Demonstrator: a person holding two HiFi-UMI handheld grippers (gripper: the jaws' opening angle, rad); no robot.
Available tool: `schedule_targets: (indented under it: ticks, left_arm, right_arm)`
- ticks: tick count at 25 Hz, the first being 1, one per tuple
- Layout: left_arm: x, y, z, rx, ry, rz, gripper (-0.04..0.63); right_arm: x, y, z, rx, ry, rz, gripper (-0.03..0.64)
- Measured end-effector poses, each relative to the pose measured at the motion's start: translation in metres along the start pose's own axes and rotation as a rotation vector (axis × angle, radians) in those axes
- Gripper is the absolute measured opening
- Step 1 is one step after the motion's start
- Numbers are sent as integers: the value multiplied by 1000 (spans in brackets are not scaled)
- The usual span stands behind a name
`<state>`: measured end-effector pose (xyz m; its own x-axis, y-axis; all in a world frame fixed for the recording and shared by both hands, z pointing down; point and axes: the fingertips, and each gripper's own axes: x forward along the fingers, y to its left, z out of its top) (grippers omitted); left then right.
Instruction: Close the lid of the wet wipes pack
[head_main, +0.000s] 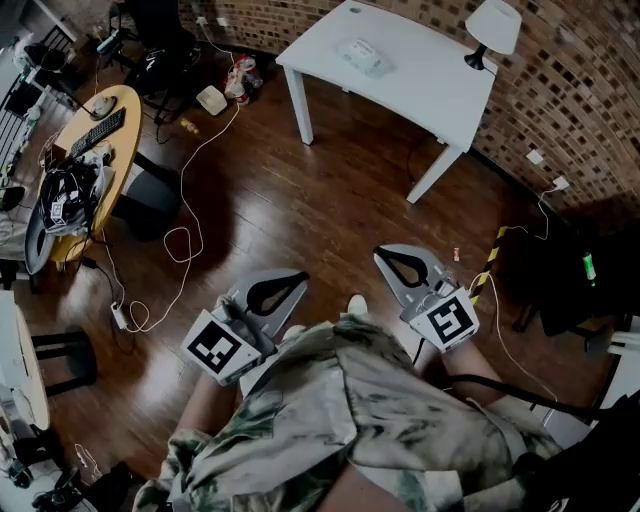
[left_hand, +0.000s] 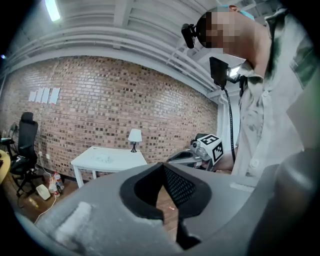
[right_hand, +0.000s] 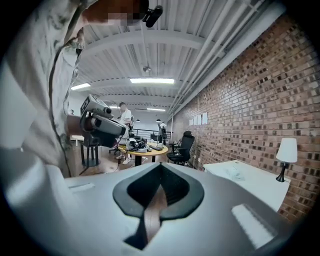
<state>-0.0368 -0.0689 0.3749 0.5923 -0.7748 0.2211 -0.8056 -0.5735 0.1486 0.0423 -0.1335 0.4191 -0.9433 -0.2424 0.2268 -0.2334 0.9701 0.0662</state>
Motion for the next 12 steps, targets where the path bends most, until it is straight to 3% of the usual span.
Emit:
schedule_targets:
  ticks: [8, 12]
  left_arm:
    - [-138, -10, -36, -30, -43, 14, 0]
    - [-207, -11, -54, -45, -47, 10, 0]
  right_arm:
    - [44, 131, 31, -25, 5, 39, 6]
    - [57, 194, 40, -30, 12, 12, 6]
